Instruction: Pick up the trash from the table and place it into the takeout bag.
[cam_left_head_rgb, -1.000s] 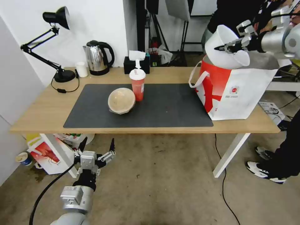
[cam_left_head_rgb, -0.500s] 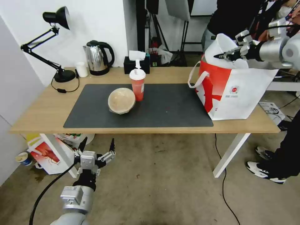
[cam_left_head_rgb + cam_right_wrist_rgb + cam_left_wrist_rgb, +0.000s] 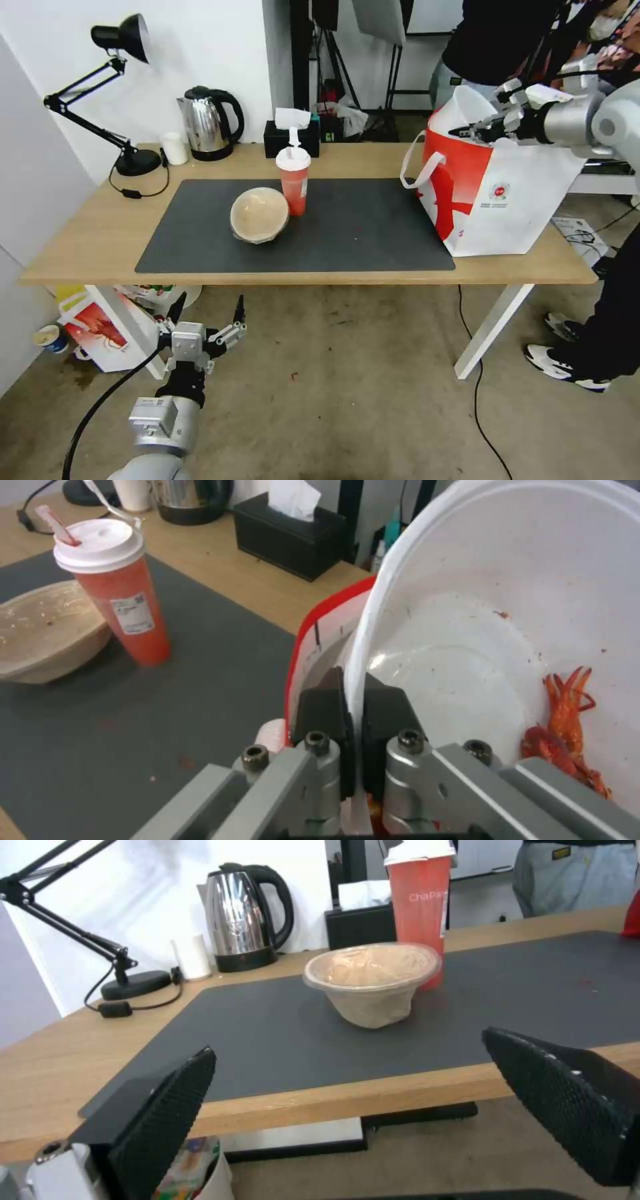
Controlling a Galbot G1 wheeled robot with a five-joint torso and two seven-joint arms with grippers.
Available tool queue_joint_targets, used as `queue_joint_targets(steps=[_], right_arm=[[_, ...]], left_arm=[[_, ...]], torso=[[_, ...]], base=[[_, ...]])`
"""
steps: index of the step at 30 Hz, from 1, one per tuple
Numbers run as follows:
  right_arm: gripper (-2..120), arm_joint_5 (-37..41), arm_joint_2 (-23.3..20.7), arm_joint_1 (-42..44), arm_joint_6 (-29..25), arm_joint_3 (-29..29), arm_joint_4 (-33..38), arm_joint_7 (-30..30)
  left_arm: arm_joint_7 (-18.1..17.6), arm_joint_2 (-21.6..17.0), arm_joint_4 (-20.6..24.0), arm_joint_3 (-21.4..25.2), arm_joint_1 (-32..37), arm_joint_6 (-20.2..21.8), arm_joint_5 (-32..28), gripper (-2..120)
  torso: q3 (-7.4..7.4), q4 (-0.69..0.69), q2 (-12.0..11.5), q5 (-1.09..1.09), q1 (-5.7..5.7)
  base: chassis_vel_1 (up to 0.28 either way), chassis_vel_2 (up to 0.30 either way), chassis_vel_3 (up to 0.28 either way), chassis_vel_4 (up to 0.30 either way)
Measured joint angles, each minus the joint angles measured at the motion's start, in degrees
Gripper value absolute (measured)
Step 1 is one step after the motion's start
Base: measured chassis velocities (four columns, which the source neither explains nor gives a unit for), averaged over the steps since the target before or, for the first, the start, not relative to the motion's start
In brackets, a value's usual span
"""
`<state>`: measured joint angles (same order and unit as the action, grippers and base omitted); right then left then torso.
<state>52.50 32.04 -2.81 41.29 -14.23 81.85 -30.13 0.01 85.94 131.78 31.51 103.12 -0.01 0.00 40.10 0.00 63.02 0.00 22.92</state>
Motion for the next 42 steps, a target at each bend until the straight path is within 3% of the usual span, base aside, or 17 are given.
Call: queue_joint_targets(steps=[7, 10, 13, 19, 25, 32, 42], right_arm=[[0, 0.6, 0.0, 0.1, 0.0, 0.0, 0.3, 0.1], [10, 1.6, 0.2, 0.1, 0.0, 0.1, 0.4, 0.7], [32, 2.2, 0.8, -1.2, 0.0, 0.1, 0.1, 1.5], [49, 2.4, 1.2, -2.7, 0.0, -0.7, -0.5, 2.0], [76, 2.4, 1.6, -3.4, 0.0, -1.1, -0.7, 2.3], [99, 2.1, 1.6, -4.4, 0.0, -1.7, -1.1, 2.7], [100, 2.0, 1.0, -4.2, 0.0, -1.8, -0.7, 3.2]], left_arm=[[0.0, 0.0, 0.0, 0.0, 0.0, 0.0, 0.0, 100], [0.0, 0.0, 0.0, 0.0, 0.0, 0.0, 0.0, 100], [0.0, 0.0, 0.0, 0.0, 0.0, 0.0, 0.0, 100], [0.0, 0.0, 0.0, 0.0, 0.0, 0.0, 0.0, 100], [0.0, 0.0, 0.0, 0.0, 0.0, 0.0, 0.0, 100], [0.0, 0.0, 0.0, 0.0, 0.0, 0.0, 0.0, 100], [0.0, 0.0, 0.0, 0.0, 0.0, 0.0, 0.0, 100]], torso=[[0.00, 0.00, 0.0, 0.00, 0.00], [0.00, 0.00, 0.0, 0.00, 0.00], [0.00, 0.00, 0.0, 0.00, 0.00], [0.00, 0.00, 0.0, 0.00, 0.00], [0.00, 0.00, 0.0, 0.00, -0.01], [0.00, 0.00, 0.0, 0.00, 0.00], [0.00, 0.00, 0.0, 0.01, 0.00]], base=[[0.000, 0.000, 0.000, 0.000], [0.000, 0.000, 0.000, 0.000], [0.000, 0.000, 0.000, 0.000], [0.000, 0.000, 0.000, 0.000], [0.000, 0.000, 0.000, 0.000], [0.000, 0.000, 0.000, 0.000], [0.000, 0.000, 0.000, 0.000]])
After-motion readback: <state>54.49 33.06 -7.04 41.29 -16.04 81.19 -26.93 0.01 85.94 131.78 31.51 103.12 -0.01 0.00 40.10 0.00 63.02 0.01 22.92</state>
